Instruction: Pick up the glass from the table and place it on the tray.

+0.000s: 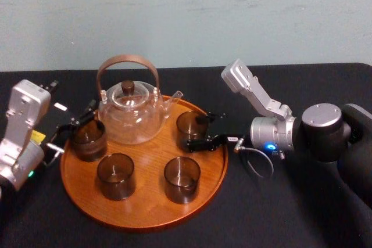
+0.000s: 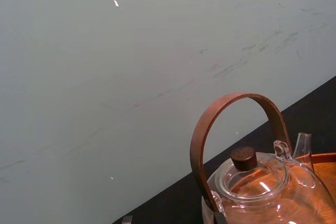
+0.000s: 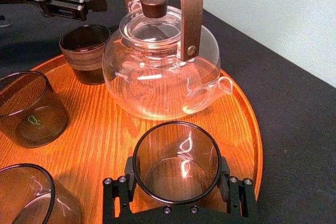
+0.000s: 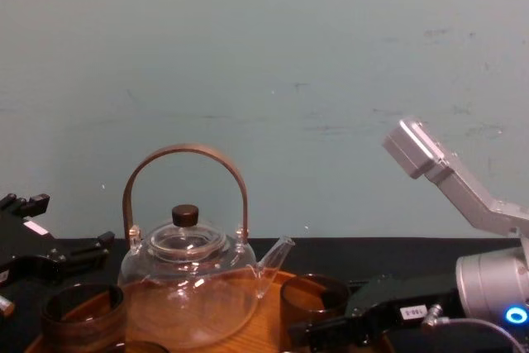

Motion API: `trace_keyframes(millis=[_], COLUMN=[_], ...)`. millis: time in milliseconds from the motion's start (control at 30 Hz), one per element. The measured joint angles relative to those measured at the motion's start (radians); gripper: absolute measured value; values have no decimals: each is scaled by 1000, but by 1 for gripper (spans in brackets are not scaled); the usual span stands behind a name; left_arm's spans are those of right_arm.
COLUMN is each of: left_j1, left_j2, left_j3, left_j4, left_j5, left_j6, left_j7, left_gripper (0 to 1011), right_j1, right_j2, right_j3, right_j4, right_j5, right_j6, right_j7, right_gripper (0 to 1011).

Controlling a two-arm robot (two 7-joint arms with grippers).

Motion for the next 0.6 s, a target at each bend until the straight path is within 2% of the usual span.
trace_keyframes(millis=[600], left_j1=[0], left_j2=[0], left_j3=[0], left_j4=[0], left_j5=[0], left_j6=[0], left_j7=[0], left_gripper=[1001], right_j1=[-9], right_j2=[-3], right_j3=[8], right_j4=[-1], right_j5=[-15], right_j6=[0], right_j7=[-6], right_gripper=[907])
